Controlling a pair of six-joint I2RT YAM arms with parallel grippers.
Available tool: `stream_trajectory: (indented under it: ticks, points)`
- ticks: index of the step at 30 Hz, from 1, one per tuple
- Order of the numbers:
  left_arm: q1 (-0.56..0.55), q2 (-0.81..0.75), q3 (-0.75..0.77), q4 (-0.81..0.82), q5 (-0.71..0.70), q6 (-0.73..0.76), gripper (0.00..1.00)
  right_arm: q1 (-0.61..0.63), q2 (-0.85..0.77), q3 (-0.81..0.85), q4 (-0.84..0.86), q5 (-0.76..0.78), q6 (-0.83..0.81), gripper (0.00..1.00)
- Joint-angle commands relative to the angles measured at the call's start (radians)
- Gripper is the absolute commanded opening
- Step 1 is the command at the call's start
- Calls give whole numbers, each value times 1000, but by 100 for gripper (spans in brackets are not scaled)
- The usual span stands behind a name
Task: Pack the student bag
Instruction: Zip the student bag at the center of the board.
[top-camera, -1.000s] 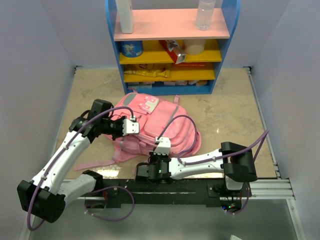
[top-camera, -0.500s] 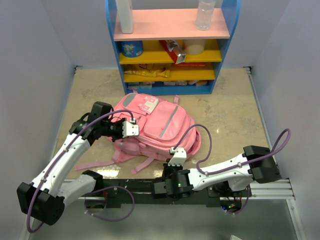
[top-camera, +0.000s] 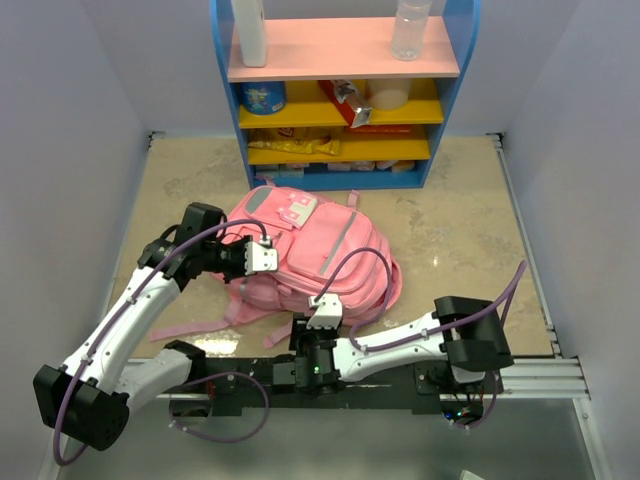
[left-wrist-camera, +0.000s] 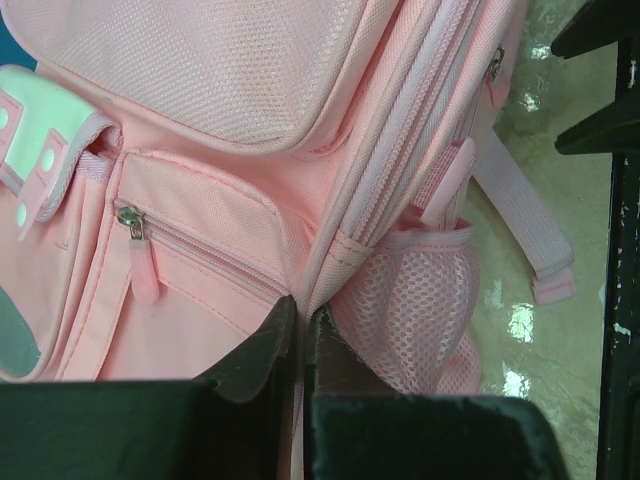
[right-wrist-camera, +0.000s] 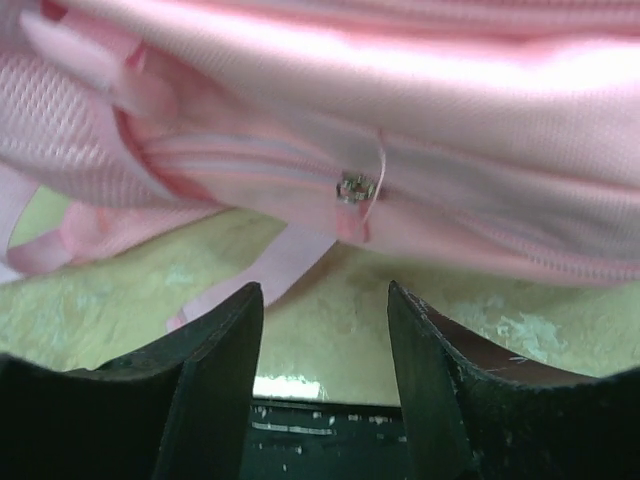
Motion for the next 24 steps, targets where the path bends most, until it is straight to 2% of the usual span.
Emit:
stream_trajectory:
  ticks: [1, 9, 20, 24]
  points:
    - [-2, -28, 60, 24, 41, -29, 0, -62, -29, 6, 29, 84, -8, 55]
    - [-2, -32, 63, 19, 41, -27, 0, -123, -45, -44, 202, 46, -164, 50]
    - [-2, -36, 64, 19, 41, -26, 0, -148, -23, -73, 243, 17, -160, 36]
    - [-2, -39, 69, 15, 41, -26, 0, -151, -11, -69, 245, 14, -158, 26]
